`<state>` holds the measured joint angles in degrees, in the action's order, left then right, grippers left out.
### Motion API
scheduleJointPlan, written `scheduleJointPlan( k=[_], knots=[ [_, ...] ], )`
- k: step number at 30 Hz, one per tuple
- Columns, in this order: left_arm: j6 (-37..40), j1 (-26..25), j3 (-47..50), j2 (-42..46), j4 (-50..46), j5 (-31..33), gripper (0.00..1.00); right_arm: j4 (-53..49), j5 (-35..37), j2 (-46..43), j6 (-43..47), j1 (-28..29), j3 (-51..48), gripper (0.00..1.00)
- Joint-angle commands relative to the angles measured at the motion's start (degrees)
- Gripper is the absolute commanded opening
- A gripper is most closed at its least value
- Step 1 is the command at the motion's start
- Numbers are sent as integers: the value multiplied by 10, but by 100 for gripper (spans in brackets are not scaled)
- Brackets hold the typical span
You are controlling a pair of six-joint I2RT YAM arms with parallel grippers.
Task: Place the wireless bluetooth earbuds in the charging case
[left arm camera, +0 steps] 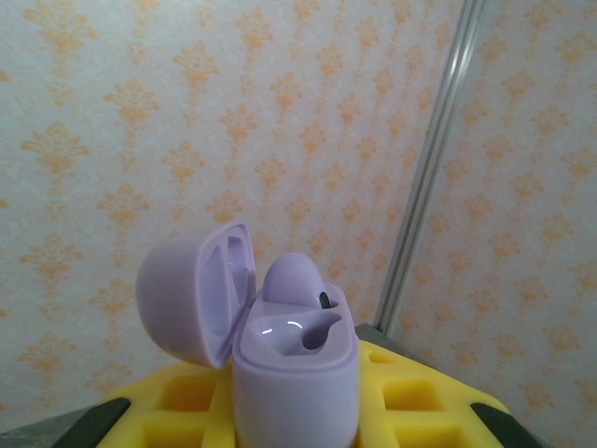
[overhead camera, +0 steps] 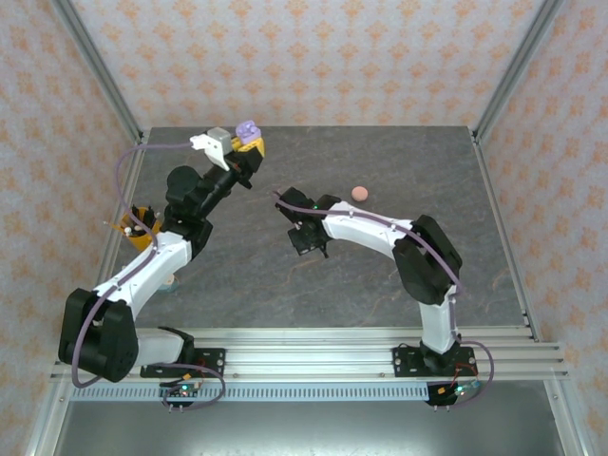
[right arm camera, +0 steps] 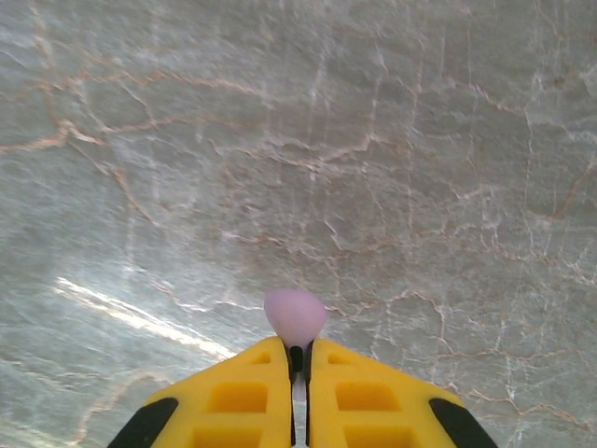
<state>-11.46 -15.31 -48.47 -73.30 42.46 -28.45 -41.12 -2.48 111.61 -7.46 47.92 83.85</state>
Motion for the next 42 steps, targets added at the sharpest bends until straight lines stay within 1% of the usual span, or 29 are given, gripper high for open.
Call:
scheduleJointPlan(
  k=[1,5,11,18,22,26,29,32,33,35,37,39,40,42],
  knots=[
    [28,-21,11,21,-9,7,0,9,14,-32,1,-14,-35,9],
    [31,-46,28,17,-8,19,0,36,3,-59,-6,-32,-70,8],
    [32,-66,64,16,-10,33,0,82,-6,-99,-15,-57,-117,7],
    [39,-84,120,25,-4,45,0,115,-5,-190,-19,-85,-164,7],
    [52,-98,140,13,17,42,0,111,-1,-261,-16,-102,-165,6],
    [68,-113,141,-1,16,37,0,95,12,-319,-4,-107,-140,7],
    [67,-117,146,-11,25,44,0,77,5,-324,6,-114,-117,8],
    [61,-120,151,-14,37,62,0,76,14,-299,1,-120,-119,10],
    [59,-120,152,-13,39,69,0,85,13,-288,-10,-125,-125,12],
    [57,-120,152,-13,42,83,0,103,23,-262,-37,-139,-137,21],
    [57,-121,145,-12,34,85,0,108,33,-228,-86,-161,-142,28],
    [57,-121,140,-12,26,86,0,104,32,-193,-134,-183,-134,43],
    [57,-121,140,-11,27,86,0,94,41,-172,-162,-191,-125,48],
    [55,-122,139,-13,30,88,0,70,52,-130,-199,-199,-99,53]
  ],
)
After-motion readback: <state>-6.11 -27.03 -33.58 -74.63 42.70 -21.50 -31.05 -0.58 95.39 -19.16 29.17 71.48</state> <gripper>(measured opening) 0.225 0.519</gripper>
